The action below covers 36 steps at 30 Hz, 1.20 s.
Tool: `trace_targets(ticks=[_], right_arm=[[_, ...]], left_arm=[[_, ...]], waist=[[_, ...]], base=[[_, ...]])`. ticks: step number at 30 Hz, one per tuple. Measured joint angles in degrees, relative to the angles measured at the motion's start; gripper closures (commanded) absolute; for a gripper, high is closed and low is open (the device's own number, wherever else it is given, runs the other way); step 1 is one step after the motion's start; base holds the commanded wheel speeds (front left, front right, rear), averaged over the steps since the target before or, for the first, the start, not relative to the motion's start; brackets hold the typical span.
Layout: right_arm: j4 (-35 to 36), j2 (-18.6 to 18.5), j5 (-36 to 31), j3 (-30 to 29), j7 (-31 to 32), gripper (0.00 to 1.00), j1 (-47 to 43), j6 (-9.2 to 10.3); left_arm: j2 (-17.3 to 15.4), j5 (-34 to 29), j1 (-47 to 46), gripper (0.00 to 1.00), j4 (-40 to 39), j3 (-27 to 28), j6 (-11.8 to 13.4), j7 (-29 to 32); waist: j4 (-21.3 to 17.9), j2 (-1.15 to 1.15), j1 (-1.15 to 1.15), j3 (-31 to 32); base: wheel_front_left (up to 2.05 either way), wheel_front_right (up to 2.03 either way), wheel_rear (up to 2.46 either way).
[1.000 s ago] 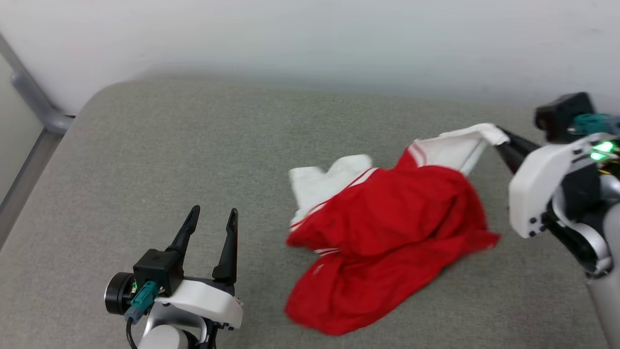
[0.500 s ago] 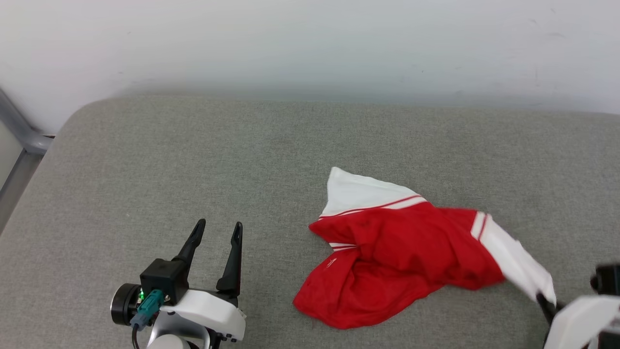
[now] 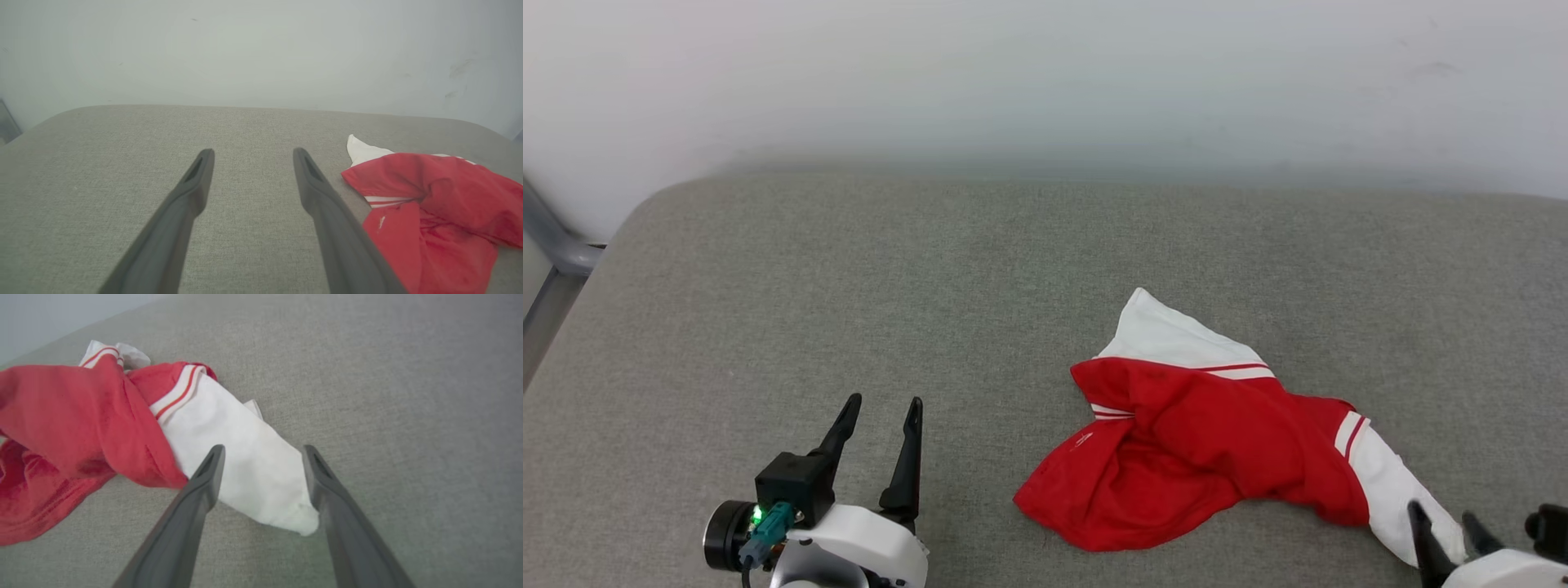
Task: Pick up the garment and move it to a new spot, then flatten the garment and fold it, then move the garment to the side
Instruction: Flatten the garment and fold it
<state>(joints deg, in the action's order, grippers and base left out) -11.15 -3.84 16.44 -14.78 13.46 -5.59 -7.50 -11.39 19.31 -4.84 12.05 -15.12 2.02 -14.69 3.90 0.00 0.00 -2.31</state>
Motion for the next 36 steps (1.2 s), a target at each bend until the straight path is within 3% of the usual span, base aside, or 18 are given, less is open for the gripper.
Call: trace_targets(ticks=[6, 10, 14, 24, 29, 36], right_arm=[[0.81, 0.4, -3.52, 0.45, -11.59, 0.0, 1.65, 0.0], [3.57, 0.66, -6.93, 2.21, -14.8, 0.0, 1.7, 0.0], [7.93, 0.78, -10.02, 4.42, -15.03, 0.0, 0.57, 0.0], [17.95, 0.92, -9.48, 10.68, -11.85, 0.0, -4.28, 0.0], [21.57, 0.92, -9.32, 11.09, -9.83, 0.0, -5.5, 0.0], [24.28, 0.92, -9.28, 12.01, -8.87, 0.0, -4.21, 0.0]], left_arm=[[-0.1, 0.59, 1.27, 0.0, 0.8, -0.01, 0.25, 0.23], [-0.23, 0.71, 1.82, 0.0, 1.15, -0.05, 0.56, 0.56], [-0.48, 1.04, 1.9, 0.0, 1.48, -0.04, 0.59, 0.91], [-1.75, 1.69, 0.51, 0.0, 2.61, 0.14, 0.48, 2.52], [-2.46, 2.41, -4.12, 0.0, 3.26, -1.68, -2.37, 7.03], [-1.71, 2.7, -17.41, 0.0, 4.45, -4.14, -5.67, 13.02]], waist=[[-0.33, 0.0, 0.0, 1.62], [-0.47, 0.0, 0.0, 2.57], [-0.62, 0.0, -0.01, 2.98], [-1.68, 0.0, 0.0, 3.16], [-2.07, 0.0, 0.0, 2.31], [-3.16, 0.0, 0.0, -1.72]], base=[[0.0, 0.0, 0.0], [0.0, 0.0, 0.0], [0.0, 0.0, 0.0], [0.0, 0.0, 0.0], [0.0, 0.0, 0.0], [0.0, 0.0, 0.0]])
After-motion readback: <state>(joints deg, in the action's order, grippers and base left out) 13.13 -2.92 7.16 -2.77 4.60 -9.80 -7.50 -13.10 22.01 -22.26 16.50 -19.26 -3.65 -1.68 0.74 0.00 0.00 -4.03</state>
